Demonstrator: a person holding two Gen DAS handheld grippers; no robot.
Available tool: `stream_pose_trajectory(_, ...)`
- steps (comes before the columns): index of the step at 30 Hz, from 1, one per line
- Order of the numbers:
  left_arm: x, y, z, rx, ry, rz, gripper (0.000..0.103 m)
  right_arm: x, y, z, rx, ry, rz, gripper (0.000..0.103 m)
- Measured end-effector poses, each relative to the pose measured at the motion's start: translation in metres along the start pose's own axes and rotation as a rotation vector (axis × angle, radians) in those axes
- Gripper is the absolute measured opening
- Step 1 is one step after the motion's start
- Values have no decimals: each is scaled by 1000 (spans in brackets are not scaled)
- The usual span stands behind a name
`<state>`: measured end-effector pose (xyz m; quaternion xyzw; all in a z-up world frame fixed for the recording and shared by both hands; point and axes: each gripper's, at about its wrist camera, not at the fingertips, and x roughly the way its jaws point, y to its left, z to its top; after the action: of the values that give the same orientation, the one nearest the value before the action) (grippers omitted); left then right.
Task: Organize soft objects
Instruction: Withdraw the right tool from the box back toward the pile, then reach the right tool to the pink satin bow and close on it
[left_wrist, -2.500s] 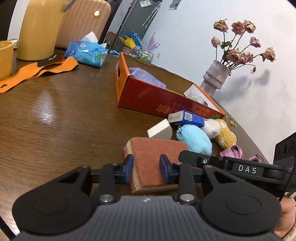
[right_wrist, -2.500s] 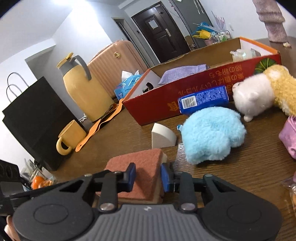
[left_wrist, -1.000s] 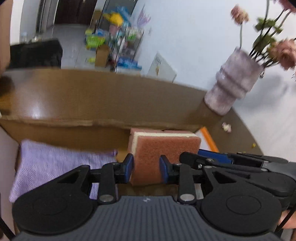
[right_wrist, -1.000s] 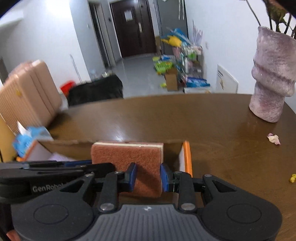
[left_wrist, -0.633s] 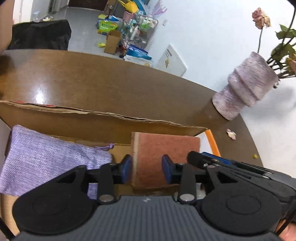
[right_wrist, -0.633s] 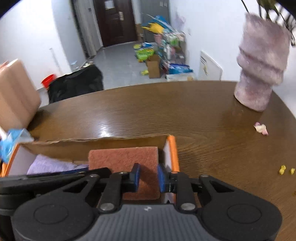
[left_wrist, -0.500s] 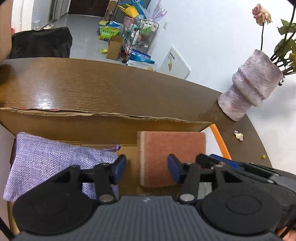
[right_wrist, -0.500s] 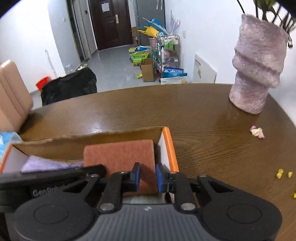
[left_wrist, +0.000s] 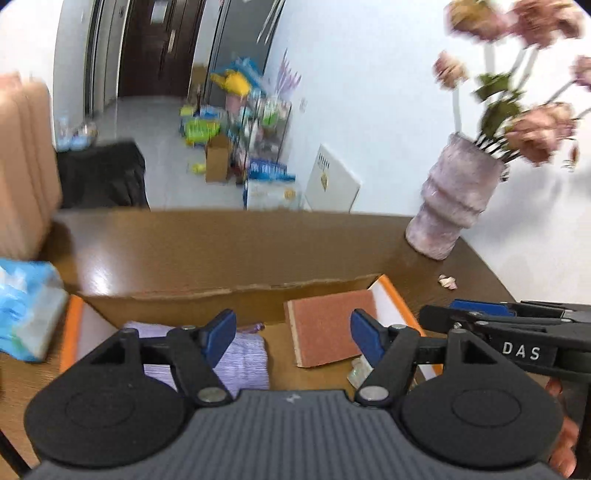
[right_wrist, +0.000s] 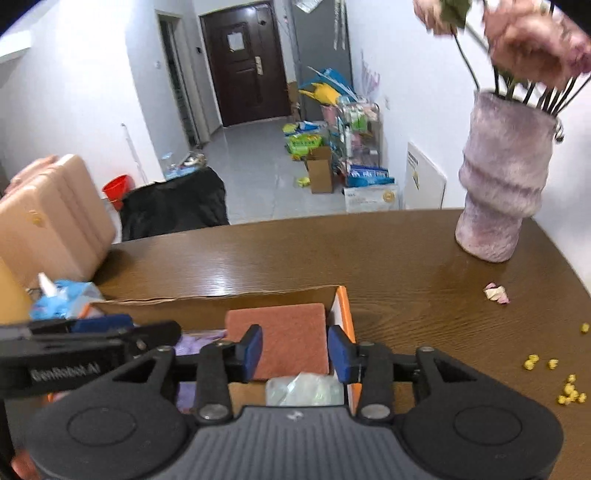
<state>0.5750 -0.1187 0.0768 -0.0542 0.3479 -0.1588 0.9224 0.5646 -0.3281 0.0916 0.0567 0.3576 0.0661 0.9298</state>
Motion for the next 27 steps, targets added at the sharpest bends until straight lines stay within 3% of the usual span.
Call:
stream_pose_trajectory(5,-106,1,-35,51,-139,54,83,-84,3,-30,0,-98,61,55)
stream_pose_trajectory(11,-228,7,-143,114,-309,48,95,-202,8,-126,-59,-237,193,61)
stream_pose_trajectory(15,-271,-2,-229,166,-345,122,95,-255,16,-210,-113,-296,254,62)
stream_pose_trajectory(19,-303,-8,-296,128,-352,156,96,-284,30,-284,-163,-334,259,65)
stream_pose_trajectory(23,-320,-16,-342,114,-326,152,97,-294,44,-341,-134,-324,235,66)
stream_pose_trajectory(27,-336,-20,-365,149,-306,132,97,-294,46,-380,-66,-280,235,66)
